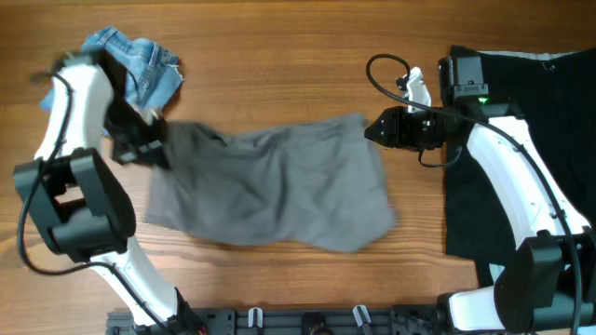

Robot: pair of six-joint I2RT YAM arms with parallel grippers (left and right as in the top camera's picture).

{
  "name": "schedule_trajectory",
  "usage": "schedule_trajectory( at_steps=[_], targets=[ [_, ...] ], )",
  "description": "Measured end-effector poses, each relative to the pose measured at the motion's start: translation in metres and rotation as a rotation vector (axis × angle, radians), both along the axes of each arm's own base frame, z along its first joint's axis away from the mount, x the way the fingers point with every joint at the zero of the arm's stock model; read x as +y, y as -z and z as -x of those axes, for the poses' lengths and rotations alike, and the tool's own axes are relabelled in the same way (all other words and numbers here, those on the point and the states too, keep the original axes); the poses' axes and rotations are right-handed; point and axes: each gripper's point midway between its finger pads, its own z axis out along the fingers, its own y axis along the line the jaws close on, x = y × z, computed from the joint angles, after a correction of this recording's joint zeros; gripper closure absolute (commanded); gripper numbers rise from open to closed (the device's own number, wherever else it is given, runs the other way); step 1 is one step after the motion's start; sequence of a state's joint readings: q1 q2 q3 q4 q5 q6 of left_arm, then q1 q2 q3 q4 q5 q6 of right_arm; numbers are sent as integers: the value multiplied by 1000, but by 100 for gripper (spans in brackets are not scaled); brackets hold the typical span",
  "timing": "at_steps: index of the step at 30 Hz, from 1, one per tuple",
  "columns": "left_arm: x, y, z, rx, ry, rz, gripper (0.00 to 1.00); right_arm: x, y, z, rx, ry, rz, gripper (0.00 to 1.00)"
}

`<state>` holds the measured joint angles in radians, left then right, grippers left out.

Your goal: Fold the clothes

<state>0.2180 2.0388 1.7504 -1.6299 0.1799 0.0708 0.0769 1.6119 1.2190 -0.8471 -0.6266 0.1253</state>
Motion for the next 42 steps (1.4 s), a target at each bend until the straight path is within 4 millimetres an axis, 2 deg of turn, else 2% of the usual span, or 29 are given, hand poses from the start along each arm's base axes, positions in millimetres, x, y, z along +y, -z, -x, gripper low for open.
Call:
schedule_trajectory(
  at_steps=[3, 5, 6, 8, 11, 17, 20, 22, 24, 28, 29, 30, 31, 32, 33, 36, 39, 42],
  targets=[
    [10, -36, -22, -113, -16, -74, 96, 0, 0, 0, 1, 0, 0, 55],
    [11, -49, -30, -160, -33, -99, 96, 0, 0, 0, 2, 0, 0, 55],
    [7, -67, -37, -224, -21, -120, 96, 0, 0, 0, 2, 0, 0, 55],
    [-4, -81, -42, -279, -2, -133, 96, 0, 0, 0, 2, 0, 0, 55],
    [-39, -95, -47, -335, 59, -128, 96, 0, 0, 0, 2, 0, 0, 55],
    [-114, -96, -57, -408, 182, -101, 96, -1, 1, 1, 4, 1, 3, 55],
    [-158, -97, -53, -440, 243, -82, 96, -3, 3, 3, 17, 7, 22, 55],
    [-178, -95, -49, -446, 268, -84, 96, -6, 6, 4, 27, 13, 39, 55],
    [-196, -89, -44, -449, 291, -90, 96, -8, 7, 5, 31, 16, 52, 55],
    [-233, -57, -28, -424, 344, -101, 94, -10, 9, 5, 31, 22, 69, 55],
    [-240, -48, -25, -419, 352, -100, 88, -11, 9, 4, 31, 22, 70, 55],
    [-246, -39, -21, -406, 356, -103, 74, -11, 9, 5, 31, 22, 71, 55],
    [-251, -30, -17, -391, 364, -106, 54, -11, 9, 4, 31, 23, 73, 55],
    [-257, -20, -11, -370, 372, -107, 13, -11, 9, 4, 31, 24, 77, 55],
    [-263, -13, -7, -354, 377, -102, 0, -12, 10, 4, 30, 25, 80, 55],
    [-279, 5, 10, -307, 408, -94, 0, -13, 11, 4, 29, 28, 89, 55],
    [-286, 7, 18, -309, 437, -113, 0, -14, 11, 4, 29, 30, 95, 53],
    [-272, 7, 22, -288, 449, -179, 0, -14, 12, 5, 35, 28, 96, 53]
  ],
)
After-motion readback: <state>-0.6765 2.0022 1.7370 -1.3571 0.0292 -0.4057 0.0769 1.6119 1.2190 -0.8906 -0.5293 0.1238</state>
